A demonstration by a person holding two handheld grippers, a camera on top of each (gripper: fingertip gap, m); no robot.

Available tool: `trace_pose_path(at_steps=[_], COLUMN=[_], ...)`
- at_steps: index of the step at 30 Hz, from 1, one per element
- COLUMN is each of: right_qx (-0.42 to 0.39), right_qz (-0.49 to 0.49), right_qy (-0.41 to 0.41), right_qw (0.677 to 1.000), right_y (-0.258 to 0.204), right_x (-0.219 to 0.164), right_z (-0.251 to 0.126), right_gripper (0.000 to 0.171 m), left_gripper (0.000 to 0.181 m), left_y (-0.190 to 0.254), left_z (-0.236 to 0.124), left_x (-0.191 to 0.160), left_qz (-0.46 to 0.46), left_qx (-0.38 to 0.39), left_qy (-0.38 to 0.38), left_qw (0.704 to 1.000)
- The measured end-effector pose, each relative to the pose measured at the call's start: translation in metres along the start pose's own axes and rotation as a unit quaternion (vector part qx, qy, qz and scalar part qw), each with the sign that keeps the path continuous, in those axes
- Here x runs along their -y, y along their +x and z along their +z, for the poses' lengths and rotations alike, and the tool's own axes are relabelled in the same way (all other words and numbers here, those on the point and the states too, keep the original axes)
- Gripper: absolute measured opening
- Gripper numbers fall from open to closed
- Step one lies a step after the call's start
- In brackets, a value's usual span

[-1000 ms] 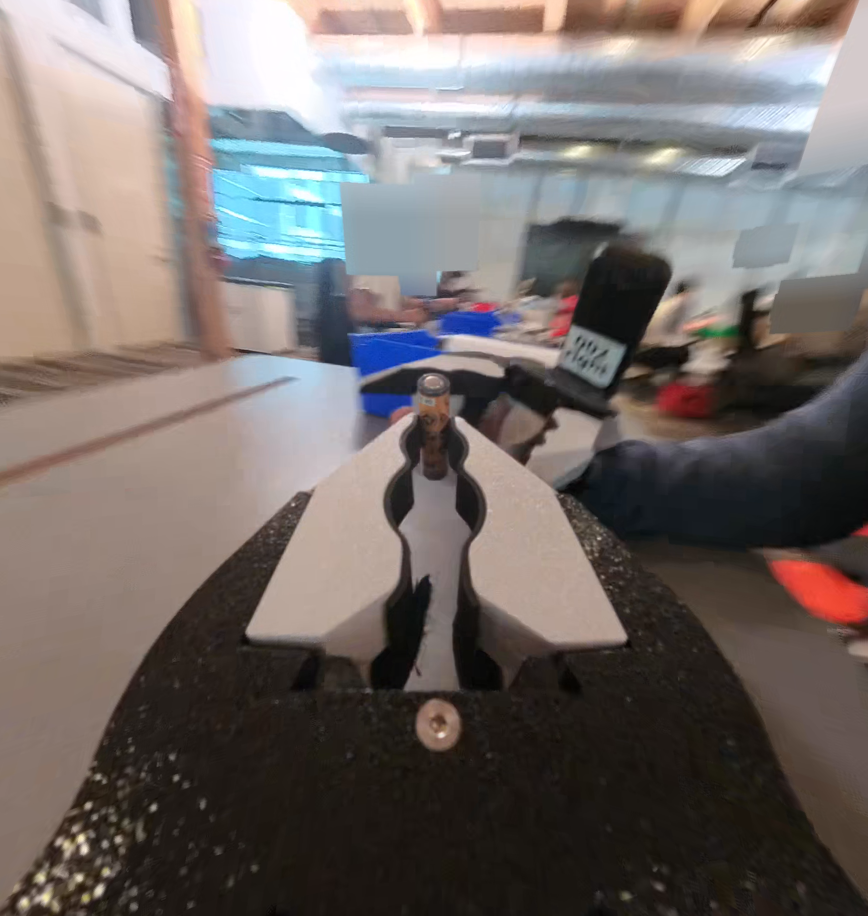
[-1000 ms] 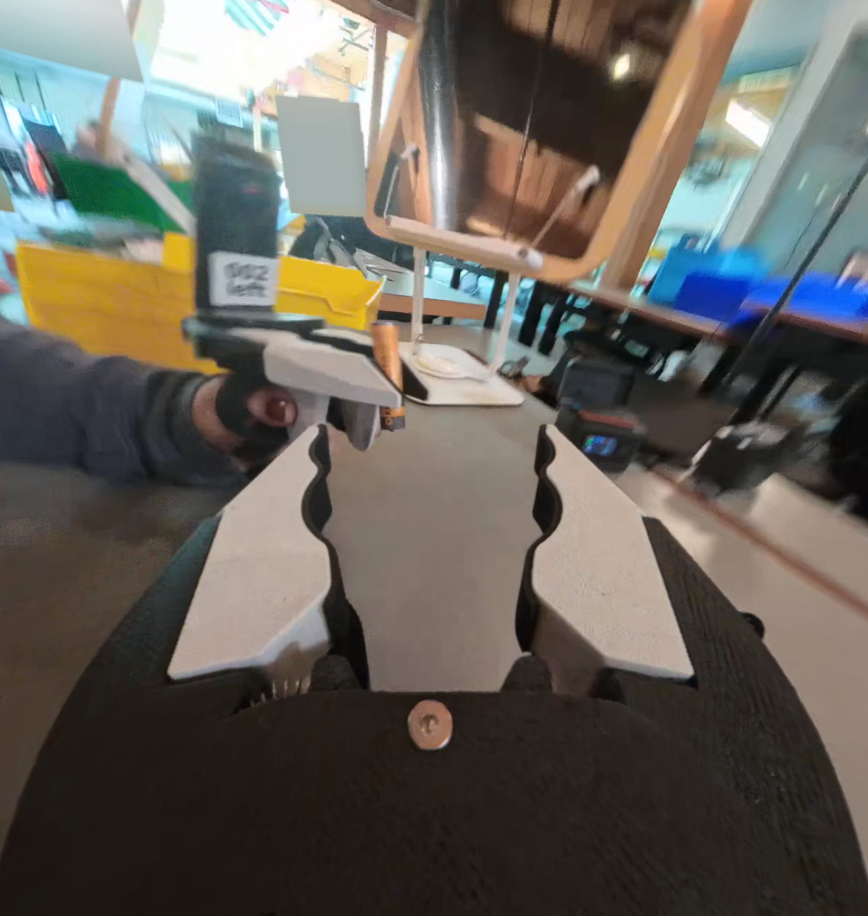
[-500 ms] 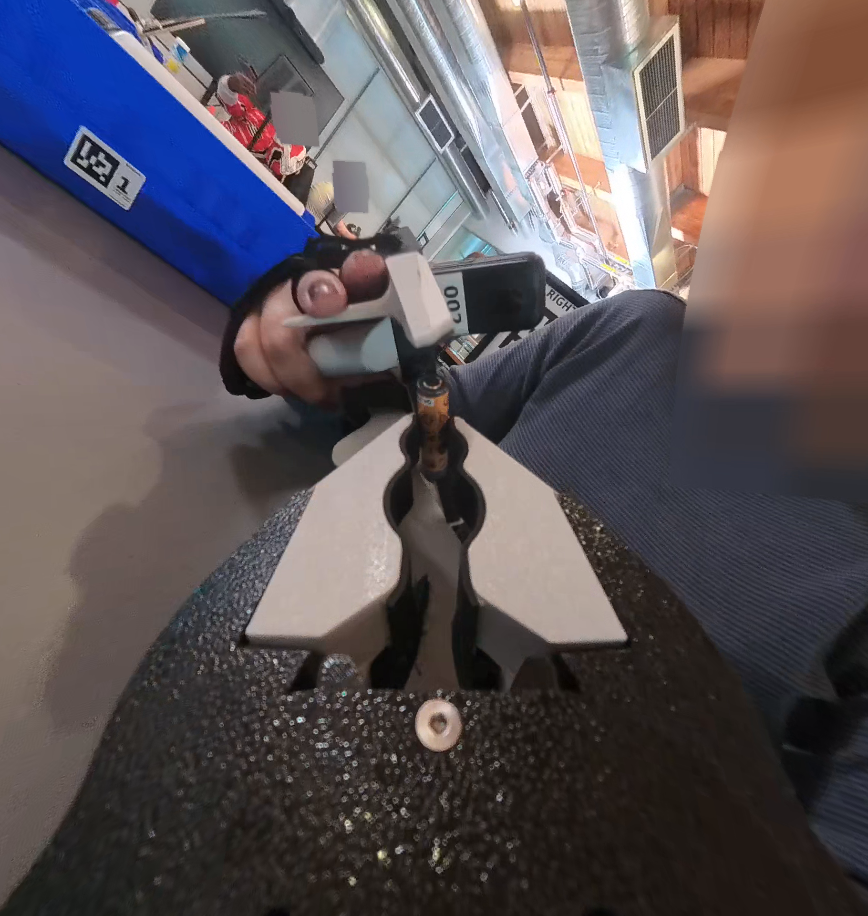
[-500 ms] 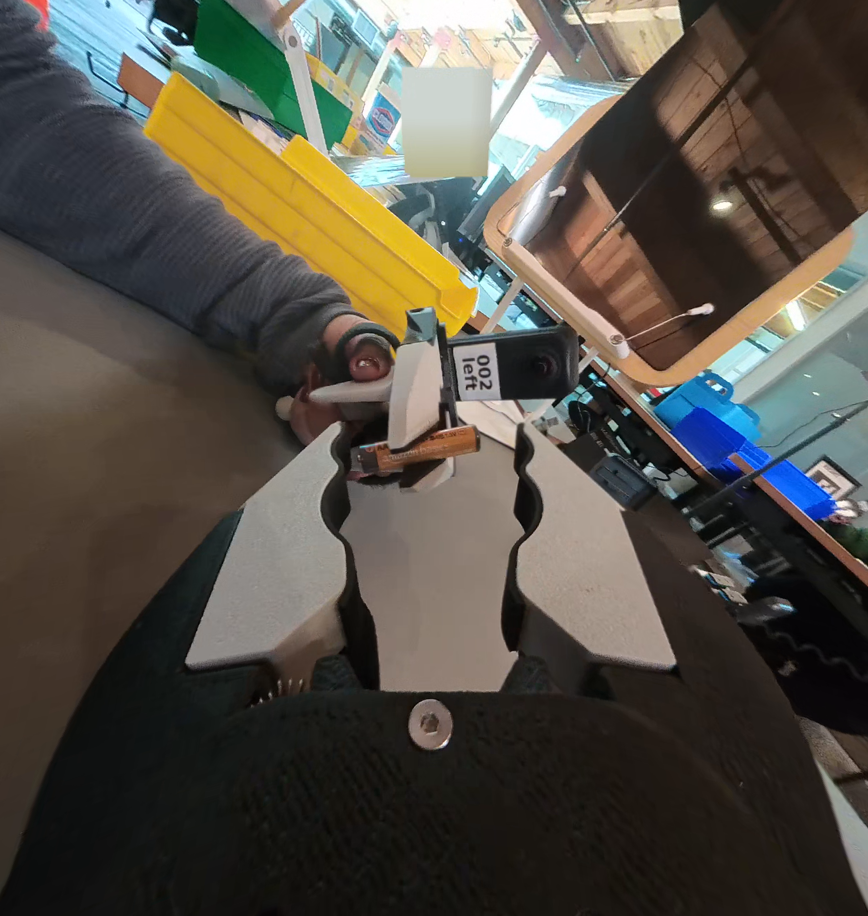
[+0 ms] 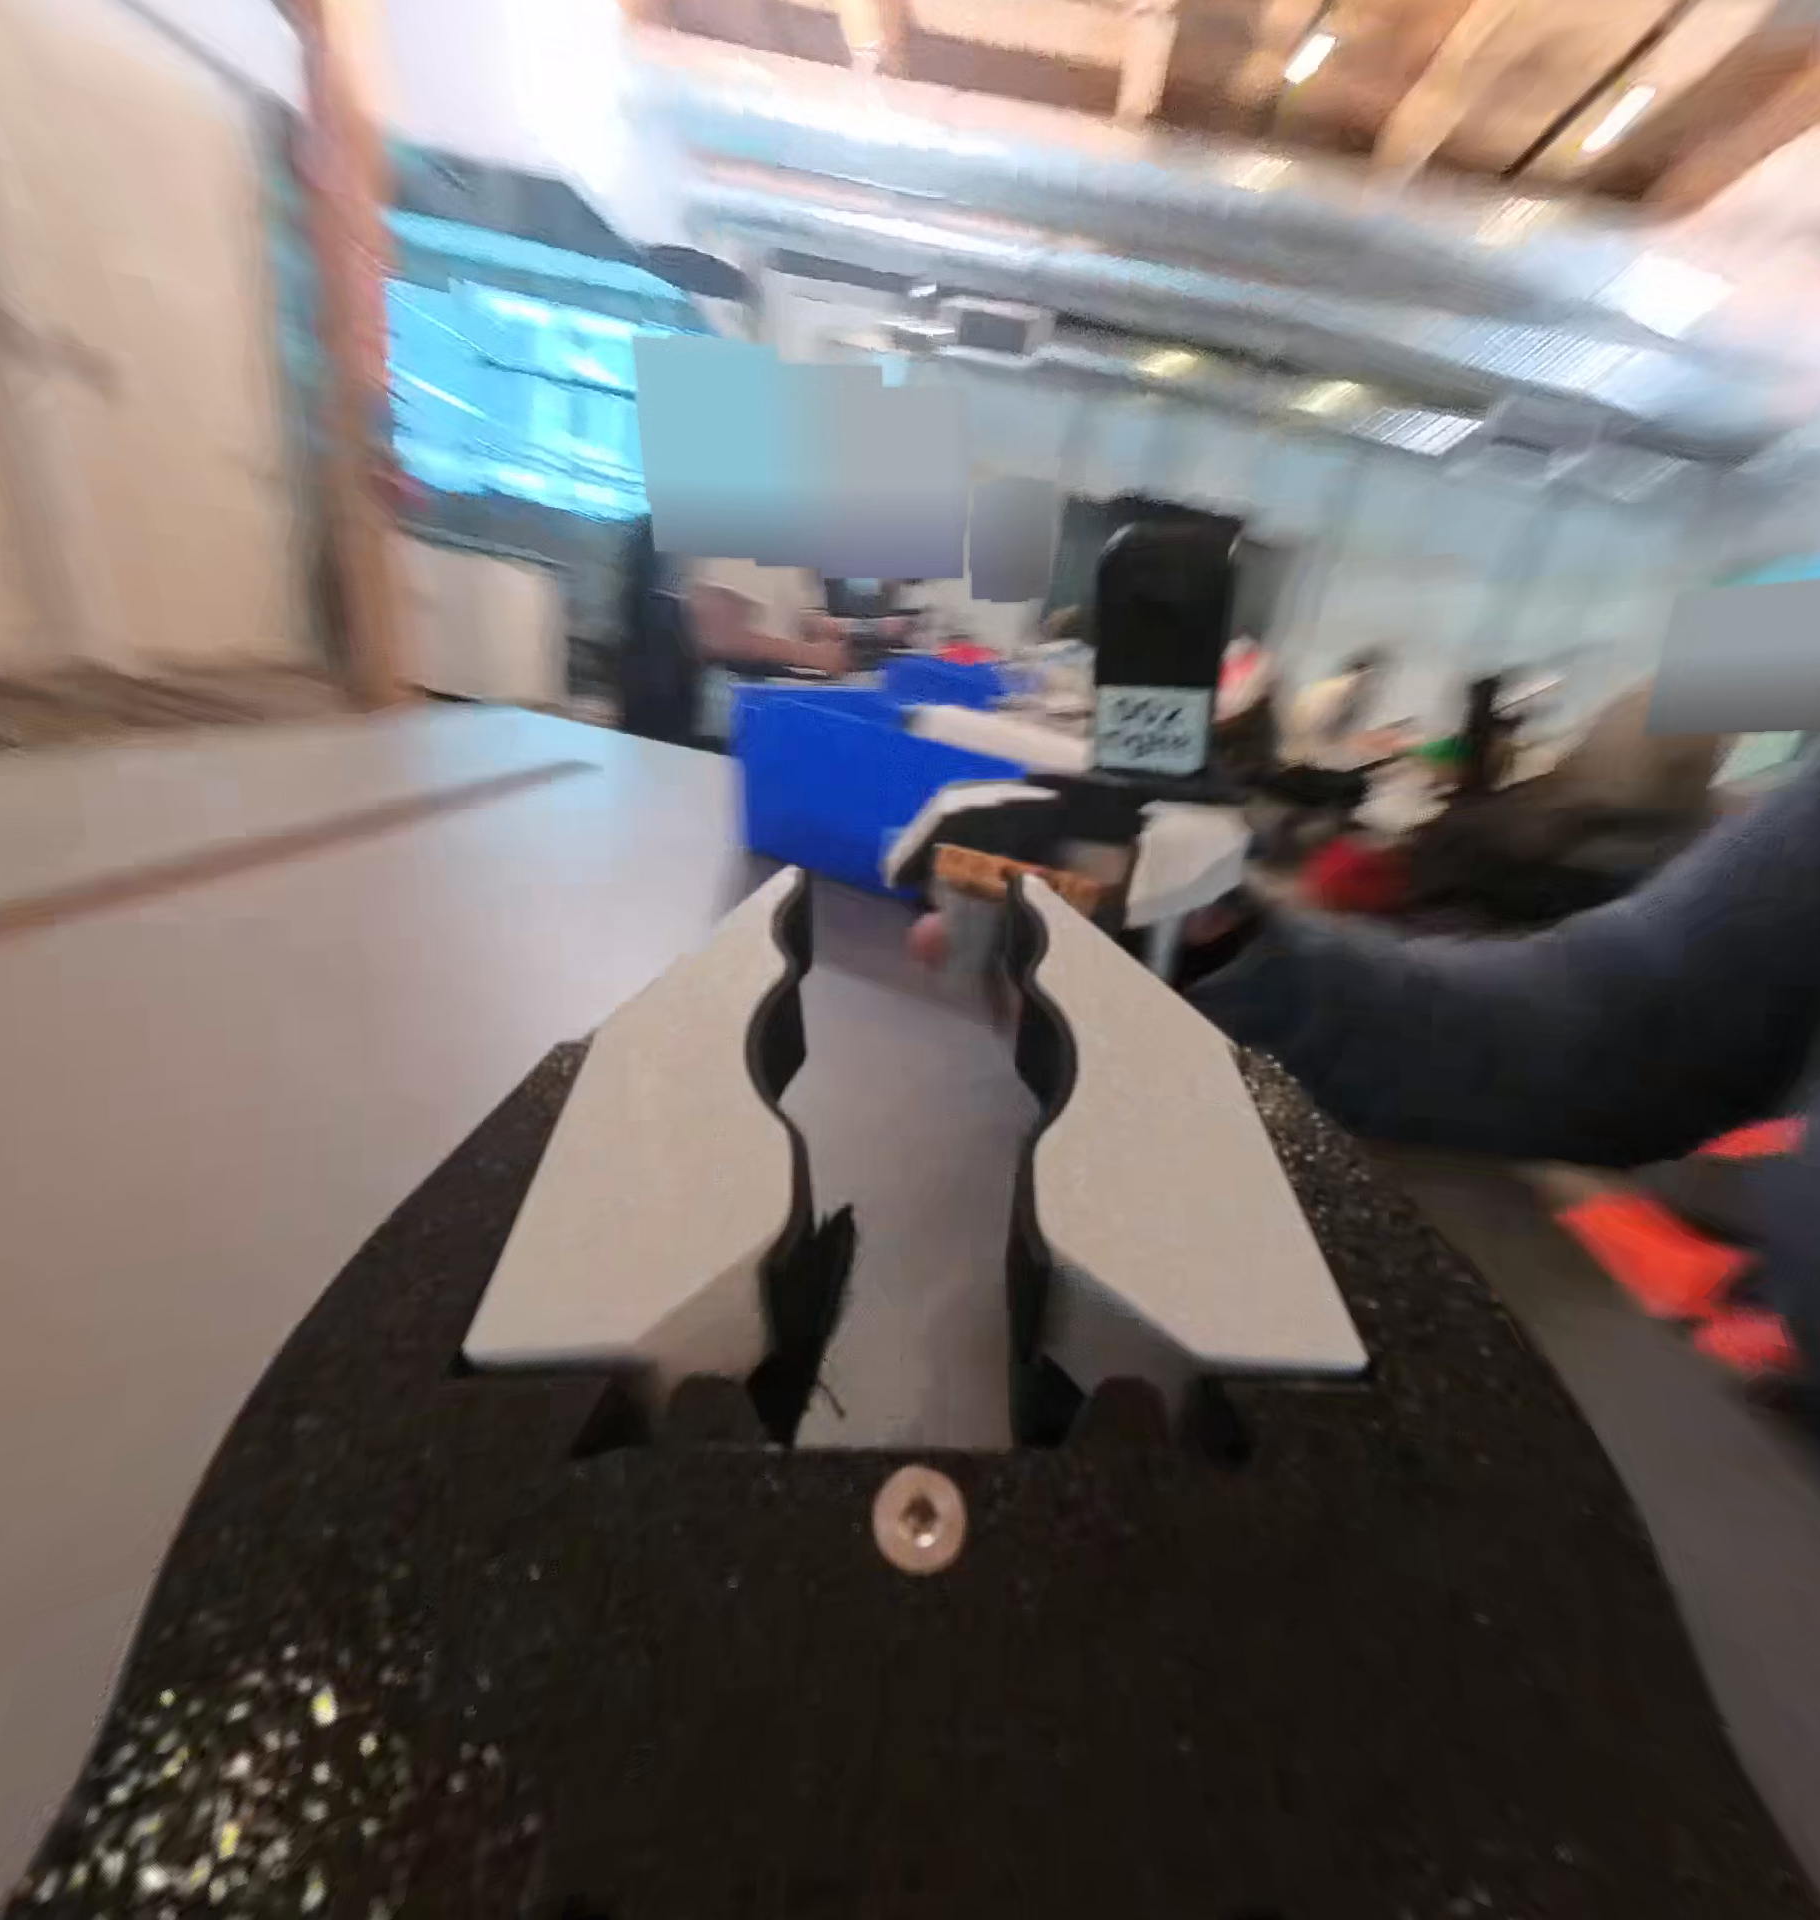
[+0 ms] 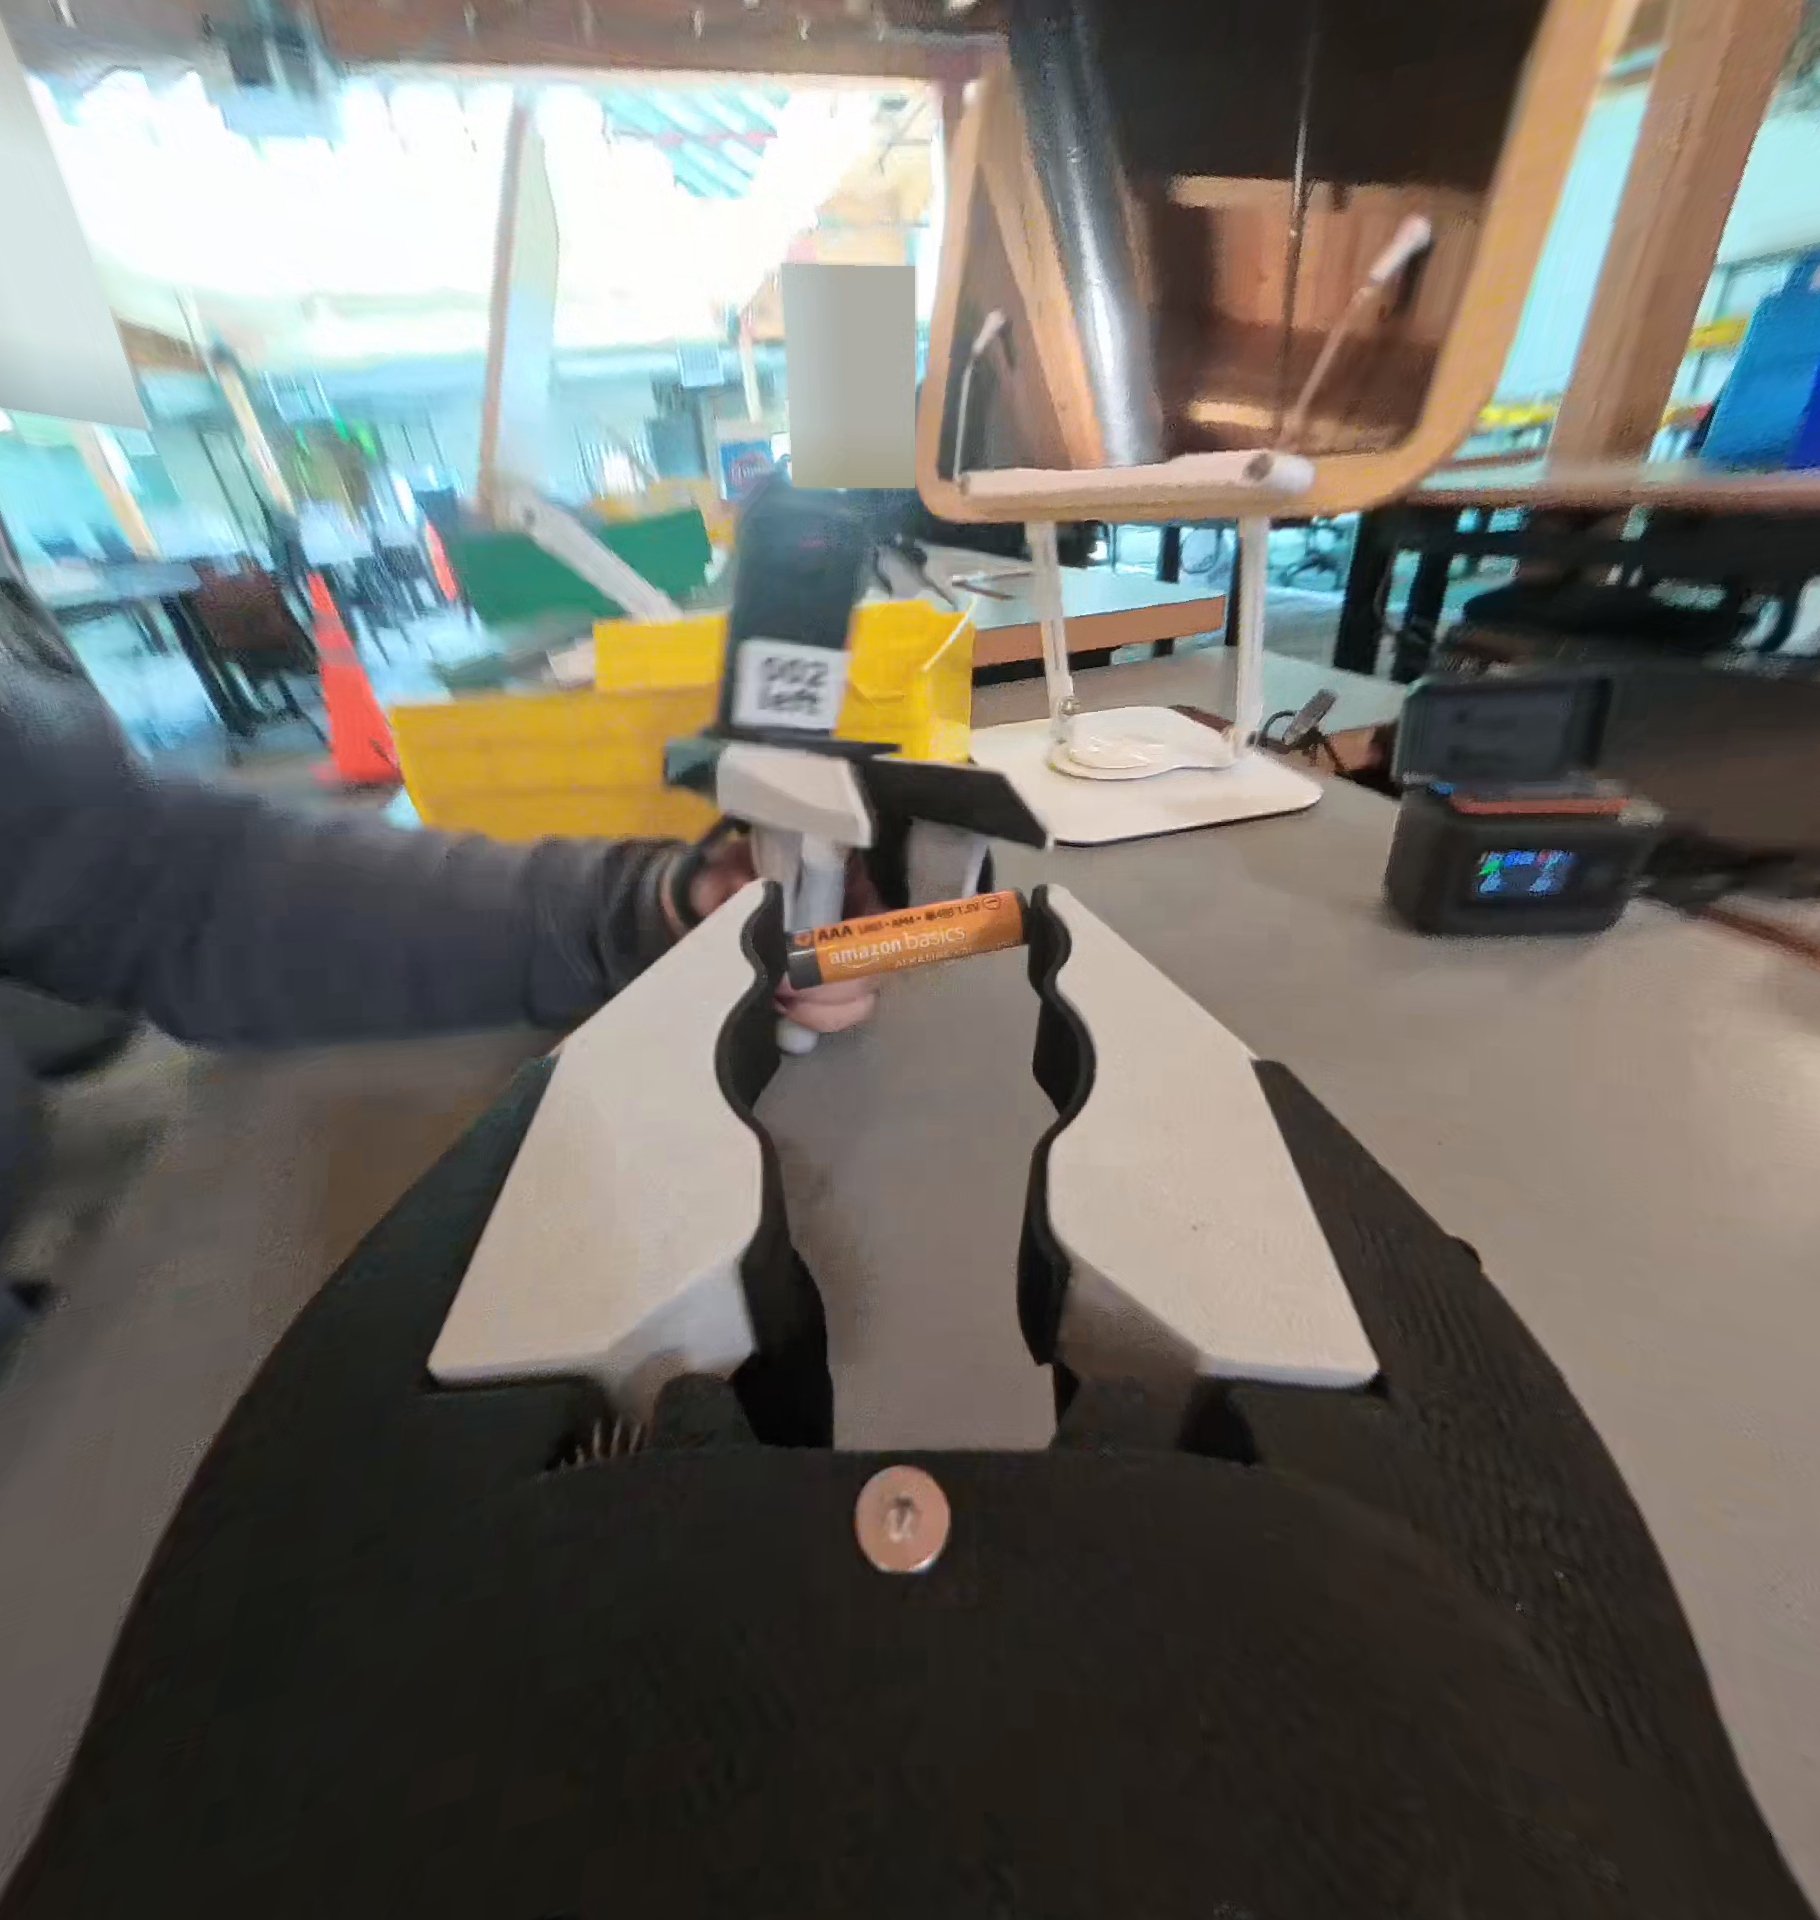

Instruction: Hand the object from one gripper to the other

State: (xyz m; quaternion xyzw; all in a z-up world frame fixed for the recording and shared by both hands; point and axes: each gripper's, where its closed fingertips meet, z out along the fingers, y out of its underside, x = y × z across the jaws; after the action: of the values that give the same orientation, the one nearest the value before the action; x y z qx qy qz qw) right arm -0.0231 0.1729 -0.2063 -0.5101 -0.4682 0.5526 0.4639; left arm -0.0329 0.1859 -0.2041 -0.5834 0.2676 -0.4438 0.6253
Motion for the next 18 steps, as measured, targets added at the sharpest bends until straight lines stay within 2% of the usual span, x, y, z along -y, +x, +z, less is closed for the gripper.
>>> trace_pose_path(at_steps=[3,7,9,11,14,18], right_qx=[0.032,0.062,0.074,0.079,0.084,0.072], right_qz=[0.106,0.183,0.198,0.200,0.196,0.188], right_qy=[0.002,-0.008,-0.022,-0.036,-0.048,-0.035], right_qw=[0.994,0.981,0.977,0.976,0.976,0.979], right_y=[0.003,0.001,-0.002,-0.005,-0.009,-0.004], right_x=[-0.001,-0.008,-0.013,-0.018,-0.022,-0.021], right_z=[-0.001,0.001,0.003,0.005,0.008,0.009], right_gripper=[0.046,0.046,0.046,0.045,0.046,0.046], left_gripper=[0.040,0.048,0.036,0.026,0.009,0.008], left_y=[0.001,0.010,0.013,0.020,0.021,0.016], left_z=[0.002,0.014,0.017,0.019,0.019,0.020], left_x=[-0.009,-0.031,-0.034,-0.033,-0.033,-0.034], left_qz=[0.227,0.435,0.508,0.551,0.573,0.558], left_qx=[0.073,0.107,0.120,0.121,0.127,0.128], left_qy=[-0.035,-0.103,-0.115,-0.108,-0.113,-0.132], left_qw=[0.971,0.888,0.845,0.819,0.802,0.809])
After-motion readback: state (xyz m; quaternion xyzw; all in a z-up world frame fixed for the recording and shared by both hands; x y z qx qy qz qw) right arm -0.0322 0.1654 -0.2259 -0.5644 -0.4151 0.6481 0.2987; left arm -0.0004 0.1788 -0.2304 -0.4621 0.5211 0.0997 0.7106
